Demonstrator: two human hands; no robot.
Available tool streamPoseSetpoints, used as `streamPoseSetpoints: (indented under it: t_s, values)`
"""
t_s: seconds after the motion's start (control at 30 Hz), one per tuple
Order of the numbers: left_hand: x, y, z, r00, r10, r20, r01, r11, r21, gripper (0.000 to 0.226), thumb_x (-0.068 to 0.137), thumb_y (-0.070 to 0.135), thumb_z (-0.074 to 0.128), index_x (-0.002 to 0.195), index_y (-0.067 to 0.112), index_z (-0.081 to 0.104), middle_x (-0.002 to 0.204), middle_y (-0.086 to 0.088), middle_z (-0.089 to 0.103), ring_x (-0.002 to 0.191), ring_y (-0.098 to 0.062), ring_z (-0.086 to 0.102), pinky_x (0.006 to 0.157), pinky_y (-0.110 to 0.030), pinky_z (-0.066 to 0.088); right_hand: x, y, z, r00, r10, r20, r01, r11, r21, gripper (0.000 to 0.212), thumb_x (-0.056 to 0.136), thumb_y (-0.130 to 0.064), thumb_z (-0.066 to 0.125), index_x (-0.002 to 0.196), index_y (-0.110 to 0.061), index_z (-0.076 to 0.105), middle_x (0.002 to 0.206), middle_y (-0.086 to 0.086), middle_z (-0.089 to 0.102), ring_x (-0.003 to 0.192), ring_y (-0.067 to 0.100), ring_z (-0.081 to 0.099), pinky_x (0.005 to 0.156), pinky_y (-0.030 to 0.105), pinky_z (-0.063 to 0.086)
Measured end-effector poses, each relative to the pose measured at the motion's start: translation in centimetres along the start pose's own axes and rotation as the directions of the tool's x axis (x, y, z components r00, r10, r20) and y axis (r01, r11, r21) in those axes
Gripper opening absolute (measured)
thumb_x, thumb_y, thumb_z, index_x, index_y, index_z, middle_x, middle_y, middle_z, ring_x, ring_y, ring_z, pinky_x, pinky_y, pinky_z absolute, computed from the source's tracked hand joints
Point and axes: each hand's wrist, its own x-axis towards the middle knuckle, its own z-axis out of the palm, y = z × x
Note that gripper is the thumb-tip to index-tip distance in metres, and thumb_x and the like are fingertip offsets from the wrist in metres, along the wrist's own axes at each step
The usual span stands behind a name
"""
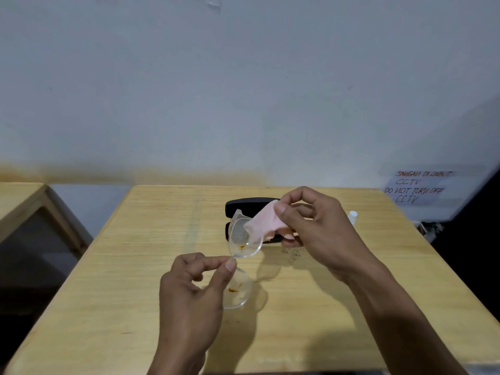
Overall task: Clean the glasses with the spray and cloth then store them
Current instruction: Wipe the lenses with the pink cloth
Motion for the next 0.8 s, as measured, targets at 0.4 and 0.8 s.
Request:
streamPoseSetpoints:
  t_s: [0.4, 0.8]
  values:
    - [-1.6, 1.2, 1.6, 1.0, 0.016, 0.024, -0.017, 0.999, 0.036, 0.009, 0.075, 0.026, 0.081, 0.069, 0.032, 0.078, 0.083, 0.009, 0.049, 0.068, -0.015, 0.042, 0.063, -0.031, 0.034, -3.4, -0.8, 0.2, 0.989, -0.016, 0.148, 0.013, 1.0, 0.017, 0.017, 0.096, -0.031, 0.066, 0.086, -0.02, 0.074, 0.09, 0.0, 0.074, 0.086, 0.022, 0.068, 0.091, 0.053, 0.055]
    - [-2.4, 2.1, 1.8, 0.999, -0.003, 0.053, 0.002, 1.0, 0.026, 0.009, 0.073, 0.022, 0.082, 0.066, 0.027, 0.079, 0.08, 0.01, 0.048, 0.052, -0.011, 0.034, 0.055, -0.025, 0.029, -3.2, 1.0, -0.4, 0.991, -0.087, 0.105, 0.081, 0.995, 0.062, 0.029, 0.08, -0.005, 0.082, 0.103, -0.019, 0.073, 0.102, -0.001, 0.076, 0.098, 0.013, 0.073, 0.083, 0.03, 0.059]
